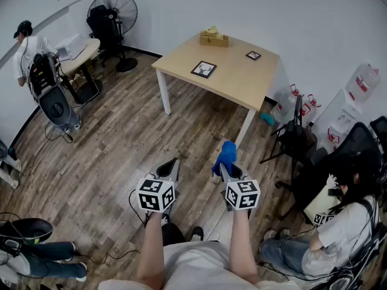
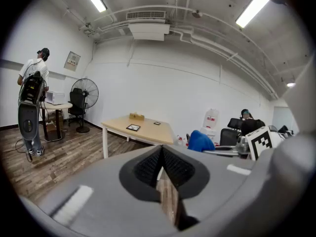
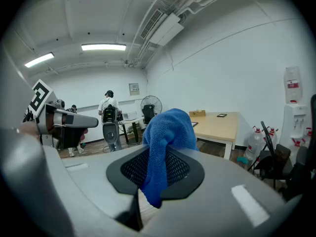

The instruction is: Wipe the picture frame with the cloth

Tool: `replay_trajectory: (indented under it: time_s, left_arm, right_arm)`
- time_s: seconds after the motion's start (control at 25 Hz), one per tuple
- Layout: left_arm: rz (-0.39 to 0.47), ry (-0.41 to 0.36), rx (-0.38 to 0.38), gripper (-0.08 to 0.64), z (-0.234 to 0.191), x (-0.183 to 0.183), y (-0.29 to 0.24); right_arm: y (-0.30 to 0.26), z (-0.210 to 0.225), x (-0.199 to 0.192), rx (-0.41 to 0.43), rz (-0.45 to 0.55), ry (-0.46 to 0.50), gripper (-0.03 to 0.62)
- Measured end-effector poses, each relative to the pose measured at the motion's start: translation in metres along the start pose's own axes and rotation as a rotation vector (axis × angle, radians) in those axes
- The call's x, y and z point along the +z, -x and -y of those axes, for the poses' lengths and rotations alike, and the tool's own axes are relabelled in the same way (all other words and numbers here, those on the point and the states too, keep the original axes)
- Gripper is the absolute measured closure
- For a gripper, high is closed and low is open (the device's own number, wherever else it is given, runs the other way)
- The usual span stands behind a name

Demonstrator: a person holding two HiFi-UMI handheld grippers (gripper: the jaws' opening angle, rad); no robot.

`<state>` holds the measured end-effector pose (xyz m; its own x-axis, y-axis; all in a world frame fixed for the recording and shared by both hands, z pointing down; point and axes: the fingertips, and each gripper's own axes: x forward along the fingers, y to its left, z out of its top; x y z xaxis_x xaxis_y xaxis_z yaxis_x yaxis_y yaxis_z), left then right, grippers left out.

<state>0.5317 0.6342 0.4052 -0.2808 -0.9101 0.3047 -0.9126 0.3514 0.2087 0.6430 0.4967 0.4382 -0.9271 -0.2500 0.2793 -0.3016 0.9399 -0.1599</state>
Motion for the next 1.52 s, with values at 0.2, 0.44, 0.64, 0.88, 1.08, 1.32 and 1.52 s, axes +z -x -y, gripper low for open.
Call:
replay_trajectory:
  time_s: [0.2,0.44,0.64,0.88,1.08,1.32,1.52]
  left_arm:
    - [-0.004,-0.03,-0.01,0.509,0.001,0.005,-0.007]
    - [-0.011,-0.046,-0.009,0.508,-0.006,0.004,-0.016]
    - [-0.008,-0.039,-0.008,0.508,-0.02,0.008,-0.029]
    - [-0.002,-0.016,-0.017,0.508,-0.046,0.02,-0.073]
    - [-0.007,-0.014,-0.034,0.508,-0.072,0.04,-0.131]
    - [-0.014,-0.009,-0.041,0.508,-0.128,0.083,-0.207]
    - [-0.053,0.022,-0.071,0.508,-0.163,0.099,-0.275]
  right_arm:
    - [0.002,0.01,0.003,-0.006,0.012,-0.009,0.54]
    - [-0.007,0.018,0.006,-0.001,0.02,-0.013,0.54]
    - [-0.018,0.024,0.015,0.031,0.063,-0.074,0.541]
    - [-0.054,0.045,0.02,0.023,0.035,-0.059,0.541]
    - [-0.105,0.078,0.034,0.002,0.023,-0.058,0.54]
    - [-0.186,0.116,0.064,-0.044,0.014,-0.075,0.54]
    - [-0.248,0.146,0.082,-0.078,-0.031,-0.076,0.54]
